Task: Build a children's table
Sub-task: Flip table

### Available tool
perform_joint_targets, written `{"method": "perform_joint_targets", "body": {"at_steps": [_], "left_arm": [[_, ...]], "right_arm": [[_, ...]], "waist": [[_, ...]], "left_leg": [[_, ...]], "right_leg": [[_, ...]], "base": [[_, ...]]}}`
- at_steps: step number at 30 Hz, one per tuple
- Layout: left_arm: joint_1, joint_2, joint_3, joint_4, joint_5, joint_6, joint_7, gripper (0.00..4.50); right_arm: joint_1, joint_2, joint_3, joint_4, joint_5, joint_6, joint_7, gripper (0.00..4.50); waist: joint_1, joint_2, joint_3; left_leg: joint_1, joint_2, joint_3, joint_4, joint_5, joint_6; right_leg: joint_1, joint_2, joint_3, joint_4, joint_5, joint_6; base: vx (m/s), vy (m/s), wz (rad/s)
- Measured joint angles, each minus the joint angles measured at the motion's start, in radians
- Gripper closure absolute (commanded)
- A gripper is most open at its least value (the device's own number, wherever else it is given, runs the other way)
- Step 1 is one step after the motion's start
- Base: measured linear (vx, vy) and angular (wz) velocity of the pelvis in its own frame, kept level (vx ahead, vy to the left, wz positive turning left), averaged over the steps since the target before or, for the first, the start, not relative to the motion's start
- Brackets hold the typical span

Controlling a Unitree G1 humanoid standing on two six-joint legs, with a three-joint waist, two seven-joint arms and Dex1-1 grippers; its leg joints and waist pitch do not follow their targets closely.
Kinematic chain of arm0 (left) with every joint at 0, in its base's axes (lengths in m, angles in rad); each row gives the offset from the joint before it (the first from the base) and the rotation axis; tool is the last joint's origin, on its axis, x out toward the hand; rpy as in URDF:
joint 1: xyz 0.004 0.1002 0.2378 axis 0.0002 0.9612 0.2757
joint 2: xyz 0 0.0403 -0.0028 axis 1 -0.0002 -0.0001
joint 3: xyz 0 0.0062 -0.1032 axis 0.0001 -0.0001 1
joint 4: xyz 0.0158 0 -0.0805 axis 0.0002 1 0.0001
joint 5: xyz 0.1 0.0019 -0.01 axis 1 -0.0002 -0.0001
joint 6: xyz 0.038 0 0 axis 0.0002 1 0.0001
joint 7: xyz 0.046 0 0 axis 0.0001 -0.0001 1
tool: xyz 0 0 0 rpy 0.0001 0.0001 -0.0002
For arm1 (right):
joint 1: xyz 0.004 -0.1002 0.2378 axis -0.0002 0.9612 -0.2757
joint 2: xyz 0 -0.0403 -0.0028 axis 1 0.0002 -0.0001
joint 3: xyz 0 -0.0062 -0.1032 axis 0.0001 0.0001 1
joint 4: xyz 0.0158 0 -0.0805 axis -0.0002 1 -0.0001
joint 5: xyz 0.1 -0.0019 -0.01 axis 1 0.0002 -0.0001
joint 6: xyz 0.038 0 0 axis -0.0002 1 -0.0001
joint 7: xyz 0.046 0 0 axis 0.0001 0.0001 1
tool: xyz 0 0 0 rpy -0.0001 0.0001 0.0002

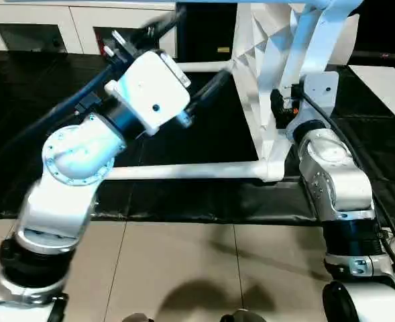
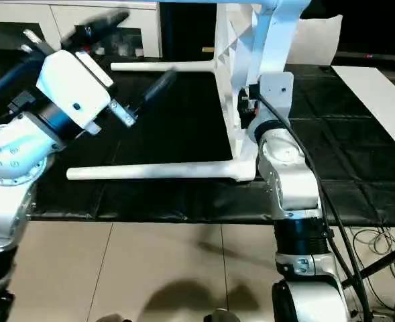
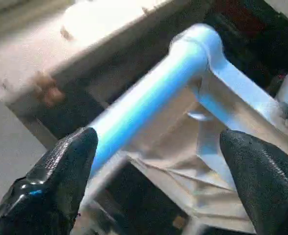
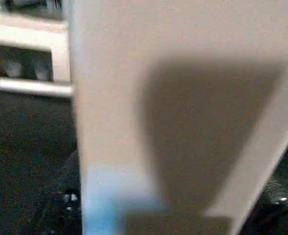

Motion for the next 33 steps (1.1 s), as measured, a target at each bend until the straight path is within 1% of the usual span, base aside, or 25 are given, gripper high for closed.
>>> {"method": "perform_joint_targets", "body": {"at_steps": [1,2,5,8,11,14,15,17,19,22,23,24,25,27,29,30,33], "left_arm": [[0.000,0.000,0.002,0.012,0.027,-0.025,0.030,0.00],[0.001,0.000,0.006,0.035,0.073,-0.061,0.087,0.00],[0.014,0.026,0.012,0.082,0.183,-0.108,0.188,0.00],[0.021,0.027,0.018,0.104,0.251,-0.121,0.250,0.00],[-0.006,0.026,0.033,0.131,0.306,-0.118,0.297,0.00],[-0.038,0.028,0.043,0.181,0.335,-0.134,0.320,0.00],[-0.038,0.028,0.043,0.191,0.338,-0.140,0.323,0.00],[-0.039,0.033,0.042,0.217,0.373,-0.143,0.343,0.00],[-0.042,0.041,0.043,0.237,0.393,-0.141,0.356,0.00],[-0.073,0.045,0.045,0.269,0.402,-0.135,0.358,0.00],[-0.094,0.050,0.047,0.291,0.408,-0.131,0.358,0.18],[-0.109,0.053,0.048,0.306,0.411,-0.128,0.357,0.29],[-0.127,0.054,0.050,0.330,0.410,-0.125,0.352,0.36],[-0.148,0.055,0.050,0.368,0.402,-0.126,0.340,0.41],[-0.167,0.051,0.049,0.408,0.401,-0.127,0.341,0.41],[-0.175,0.051,0.049,0.426,0.402,-0.127,0.342,0.71],[-0.193,0.047,0.046,0.465,0.401,-0.120,0.341,0.82]], "right_arm": [[0.008,0.000,0.004,0.007,-0.003,0.002,0.000,1.39],[0.015,0.000,0.008,0.019,-0.008,0.000,0.000,1.39],[0.021,0.001,0.009,0.056,-0.010,-0.029,0.000,1.39],[0.023,0.003,0.007,0.091,-0.011,-0.050,-0.002,1.39],[0.023,0.012,0.001,0.132,-0.011,-0.090,-0.003,1.39],[0.010,0.014,0.001,0.185,-0.012,-0.125,-0.003,1.39],[0.007,0.014,0.001,0.196,-0.012,-0.128,-0.003,1.39],[-0.003,0.015,0.002,0.216,-0.012,-0.142,-0.001,1.39],[-0.011,0.014,0.001,0.234,-0.012,-0.155,0.005,1.65],[-0.015,0.013,0.001,0.247,-0.012,-0.169,0.006,1.86],[-0.016,0.014,0.002,0.251,-0.012,-0.175,0.007,2.04],[-0.016,0.014,0.002,0.253,-0.012,-0.182,0.008,2.08],[-0.016,0.013,0.003,0.256,-0.012,-0.188,0.010,2.10],[-0.022,0.017,0.002,0.267,-0.009,-0.196,0.014,2.33],[-0.024,0.017,0.003,0.269,-0.010,-0.202,0.016,2.33],[-0.024,0.016,0.004,0.269,-0.010,-0.206,0.016,2.44],[-0.029,0.009,0.006,0.268,-0.013,-0.211,0.015,2.50]], "waist": [[0.000,0.000,0.000],[0.000,0.000,0.000],[0.000,0.000,0.000],[0.002,-0.001,0.000],[0.001,-0.001,0.000],[0.001,-0.001,0.000],[0.001,-0.001,0.000],[0.000,-0.001,0.000],[-0.001,-0.001,0.000],[0.001,-0.003,0.000],[0.002,-0.003,0.000],[0.002,-0.003,0.000],[0.002,-0.003,0.000],[0.003,-0.003,0.000],[0.006,-0.003,0.000],[0.008,-0.002,0.000],[0.012,-0.003,0.000]], "left_leg": [[0.000,0.000,0.000,0.000,0.001,0.001],[0.000,0.000,0.000,0.000,0.002,0.001],[0.000,0.000,-0.001,0.000,0.004,-0.001],[0.000,0.000,-0.001,0.000,0.006,0.000],[-0.001,0.000,-0.001,0.001,0.006,-0.001],[-0.001,-0.001,-0.002,0.001,0.006,0.000],[-0.001,-0.001,-0.002,0.001,0.006,0.000],[-0.002,-0.001,-0.002,0.001,0.006,0.000],[-0.002,-0.001,-0.002,0.001,0.006,0.000],[-0.003,-0.001,-0.002,0.001,0.006,0.000],[-0.003,-0.001,-0.002,0.001,0.006,0.000],[-0.003,-0.001,-0.002,0.001,0.006,0.000],[-0.003,-0.001,-0.002,0.001,0.006,0.000],[-0.003,-0.001,-0.002,0.001,0.006,0.000],[-0.003,-0.001,-0.002,0.001,0.006,0.000],[-0.003,-0.001,-0.002,0.001,0.006,0.000],[-0.003,-0.001,-0.002,0.001,0.006,0.000]], "right_leg": [[0.000,0.000,0.000,0.000,0.001,0.000],[0.000,0.000,0.000,0.000,0.002,0.002],[0.000,0.000,0.000,-0.001,0.003,0.005],[0.000,0.000,0.000,-0.001,0.005,0.005],[0.000,0.000,0.000,-0.001,0.006,0.006],[0.000,0.000,0.000,-0.001,0.007,0.005],[0.000,0.000,0.001,-0.001,0.007,0.005],[-0.001,0.000,0.000,-0.001,0.007,0.005],[-0.002,0.000,0.000,-0.001,0.007,0.005],[-0.003,0.000,0.000,-0.001,0.008,0.004],[-0.003,0.000,0.000,-0.001,0.009,0.002],[-0.003,0.000,0.000,-0.001,0.009,0.001],[-0.002,0.000,0.000,-0.001,0.009,0.001],[-0.003,0.000,0.000,-0.001,0.009,0.001],[-0.003,0.000,0.000,-0.001,0.009,0.001],[-0.003,0.000,0.000,-0.001,0.009,0.001],[-0.003,0.000,0.000,-0.001,0.009,0.001]], "base": [[0.000,0.000,0.00],[0.000,0.000,0.00],[0.000,0.000,0.00],[0.000,0.000,0.00],[0.000,0.000,0.00],[0.000,0.000,0.00],[0.000,0.000,0.00],[0.000,0.000,0.00],[0.000,0.000,0.00],[0.000,0.000,0.00],[0.000,0.000,0.00],[0.000,0.000,0.00],[0.000,0.000,0.00],[0.000,0.000,0.00],[0.000,0.000,0.00],[0.000,0.000,0.00],[0.000,0.000,0.00]]}}
